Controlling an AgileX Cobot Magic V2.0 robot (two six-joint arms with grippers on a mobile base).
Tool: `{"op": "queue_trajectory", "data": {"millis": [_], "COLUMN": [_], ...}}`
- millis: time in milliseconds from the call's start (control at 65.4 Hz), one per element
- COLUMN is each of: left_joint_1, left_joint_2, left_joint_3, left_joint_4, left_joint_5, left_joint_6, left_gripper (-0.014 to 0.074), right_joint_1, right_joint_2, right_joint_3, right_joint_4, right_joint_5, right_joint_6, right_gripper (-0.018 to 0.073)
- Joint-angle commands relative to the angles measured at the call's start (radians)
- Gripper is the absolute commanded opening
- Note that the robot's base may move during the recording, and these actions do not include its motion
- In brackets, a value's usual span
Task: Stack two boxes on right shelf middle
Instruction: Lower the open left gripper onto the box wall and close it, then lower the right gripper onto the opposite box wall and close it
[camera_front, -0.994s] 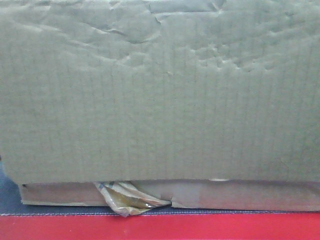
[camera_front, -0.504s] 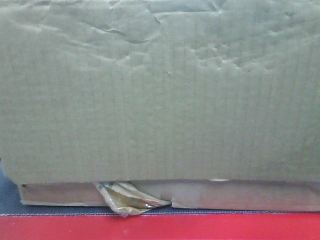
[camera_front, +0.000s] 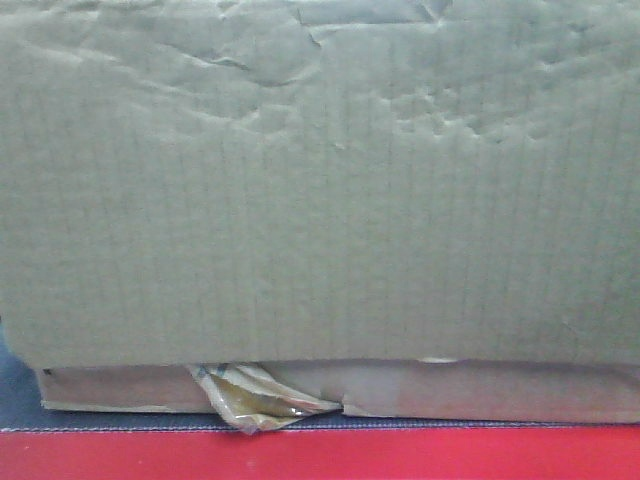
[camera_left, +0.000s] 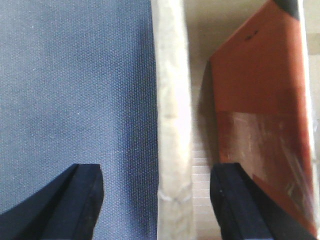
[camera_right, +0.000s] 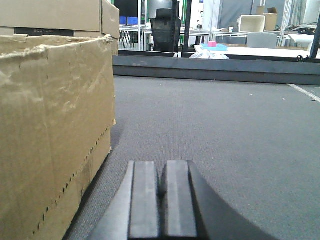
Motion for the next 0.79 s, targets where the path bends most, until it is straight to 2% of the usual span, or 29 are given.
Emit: {"op": "queue_trajectory", "data": {"millis": [0,61,153,474,642,780], "left_joint_1": [0.002,0.013,0.039,0.048,0.048,0.048], "left_joint_2": [-0.010,-0.010,-0.010,-0.010,-0.010,-0.010], "left_joint_3": [0.004,0.004,0.004,0.004,0.004,0.004], "left_joint_4": [-0.005,-0.025,-0.100,-0.096,-0.096,-0.096], "left_joint_5": [-0.003,-0.003,-0.003,-0.003,-0.003,-0.003], "left_joint_6": [0.000,0.005,0.047,0.049,0.049,0.049], "left_gripper": [0.0367,0.0367,0.0367,0.0367,0.0367,0.0367], "right_joint_1": [-0.004,-0.004,-0.004,-0.004,-0.004,-0.004], "right_joint_2": [-0.004,-0.004,-0.004,-0.004,-0.004,-0.004], "right_joint_3": [0.000,0.000,0.000,0.000,0.000,-0.144], "right_joint_4": [0.002,0.002,0.002,0.002,0.002,0.002], "right_joint_5": [-0.015,-0.015,-0.015,-0.020,-0.098,0.012], "right_joint_6": [0.001,0.001,0.001,0.001,0.001,0.001], "right_gripper": [-0.0165,-0.0165,-0.0165,-0.0165,-0.0165,-0.0165]}}
